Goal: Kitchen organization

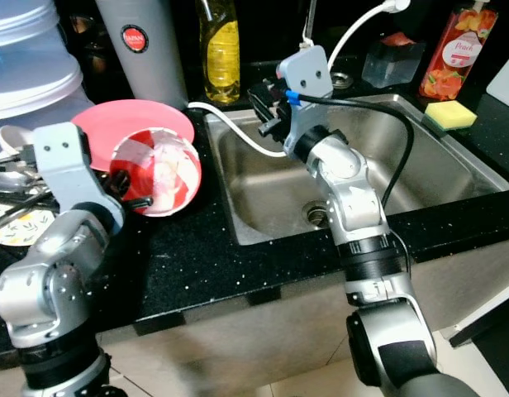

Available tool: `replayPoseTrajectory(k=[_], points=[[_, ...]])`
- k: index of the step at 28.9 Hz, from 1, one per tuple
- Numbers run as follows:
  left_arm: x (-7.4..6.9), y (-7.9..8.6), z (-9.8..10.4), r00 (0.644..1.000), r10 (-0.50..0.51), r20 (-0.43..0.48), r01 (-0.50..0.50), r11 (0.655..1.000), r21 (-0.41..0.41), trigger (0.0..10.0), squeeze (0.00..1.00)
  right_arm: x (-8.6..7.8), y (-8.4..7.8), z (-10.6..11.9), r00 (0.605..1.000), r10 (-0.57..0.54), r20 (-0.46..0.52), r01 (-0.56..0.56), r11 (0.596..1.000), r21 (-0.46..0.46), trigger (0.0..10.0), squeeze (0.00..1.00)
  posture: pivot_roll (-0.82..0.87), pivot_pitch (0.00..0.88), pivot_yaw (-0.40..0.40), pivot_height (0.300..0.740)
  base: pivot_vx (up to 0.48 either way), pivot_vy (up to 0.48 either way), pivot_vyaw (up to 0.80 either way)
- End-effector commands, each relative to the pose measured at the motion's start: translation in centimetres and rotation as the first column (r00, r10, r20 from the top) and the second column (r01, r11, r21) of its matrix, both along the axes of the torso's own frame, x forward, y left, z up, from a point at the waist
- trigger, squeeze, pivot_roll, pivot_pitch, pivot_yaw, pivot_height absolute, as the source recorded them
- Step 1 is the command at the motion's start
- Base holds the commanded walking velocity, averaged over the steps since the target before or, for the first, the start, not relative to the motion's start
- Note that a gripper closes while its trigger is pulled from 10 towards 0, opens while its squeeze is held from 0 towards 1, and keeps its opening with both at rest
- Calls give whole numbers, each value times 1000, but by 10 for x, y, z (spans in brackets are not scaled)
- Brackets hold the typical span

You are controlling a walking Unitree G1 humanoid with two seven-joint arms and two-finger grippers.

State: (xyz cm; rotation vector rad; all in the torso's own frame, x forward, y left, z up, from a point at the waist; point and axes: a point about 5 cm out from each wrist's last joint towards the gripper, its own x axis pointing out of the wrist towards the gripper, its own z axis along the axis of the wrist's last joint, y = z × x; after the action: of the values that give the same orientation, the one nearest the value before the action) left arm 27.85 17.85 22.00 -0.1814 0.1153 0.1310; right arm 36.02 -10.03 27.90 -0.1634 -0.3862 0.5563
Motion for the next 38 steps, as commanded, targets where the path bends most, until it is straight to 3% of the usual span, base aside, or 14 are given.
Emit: replayPoseTrajectory(k=[1,2,8,9,17,18,19,27,30,31,36,37,38], points=[[0,-4,8,998,-11,57,10,1000,12,2941,0,1,1,-2,1000,0,-4,0,1000,1,10000,0,18,0,-34,740,0,0,0],[-1,-7,26,986,-26,165,17,999,51,10000,0,1,2,-2,1000,13,-12,-13,1000,14,10000,1000,18,0,-31,740,0,0,0],[-3,-10,41,963,-35,265,18,998,66,10000,0,-1,4,-1,1000,23,-13,-23,1000,20,10000,1000,16,0,-29,740,0,0,0],[-3,-10,43,961,-36,274,18,998,67,10000,0,-1,5,-1,1000,22,-8,-22,1000,20,10000,24,13,0,-28,740,0,0,0],[-2,-10,47,952,-29,305,5,997,81,10000,0,-2,5,1,1000,25,-5,-25,999,42,10000,0,13,0,-28,740,0,0,0],[-2,-10,48,948,-24,318,-2,996,84,10000,0,-2,6,2,1000,28,-6,-28,999,44,6078,0,15,0,-30,740,0,0,0],[-2,-9,50,944,-19,331,-12,996,91,10000,0,-3,6,2,999,37,-4,-37,998,54,0,0,15,0,-30,740,0,0,0],[2,-4,54,929,32,369,-108,977,185,10000,0,-6,11,5,996,88,-7,-87,992,86,0,0,16,0,-32,740,0,0,0],[5,-4,56,922,44,385,-139,965,222,10000,0,-10,17,9,990,136,-21,-132,982,131,0,0,13,0,-31,740,0,0,0],[7,-6,59,915,41,402,-155,954,256,10000,0,-13,23,12,981,191,-41,-180,966,187,0,0,12,0,-33,740,0,0,0],[10,-11,60,912,28,410,-146,954,260,10000,0,-17,30,14,973,228,-45,-213,954,211,39,0,9,0,-30,740,0,0,0],[11,-13,60,911,21,411,-140,955,261,10000,0,-18,33,15,971,235,-45,-220,952,212,9373,0,9,0,-29,740,0,0,0],[11,-15,60,910,16,415,-136,956,262,10000,0,-19,36,15,970,240,-46,-225,951,211,10000,0,9,0,-29,740,0,0,0]])
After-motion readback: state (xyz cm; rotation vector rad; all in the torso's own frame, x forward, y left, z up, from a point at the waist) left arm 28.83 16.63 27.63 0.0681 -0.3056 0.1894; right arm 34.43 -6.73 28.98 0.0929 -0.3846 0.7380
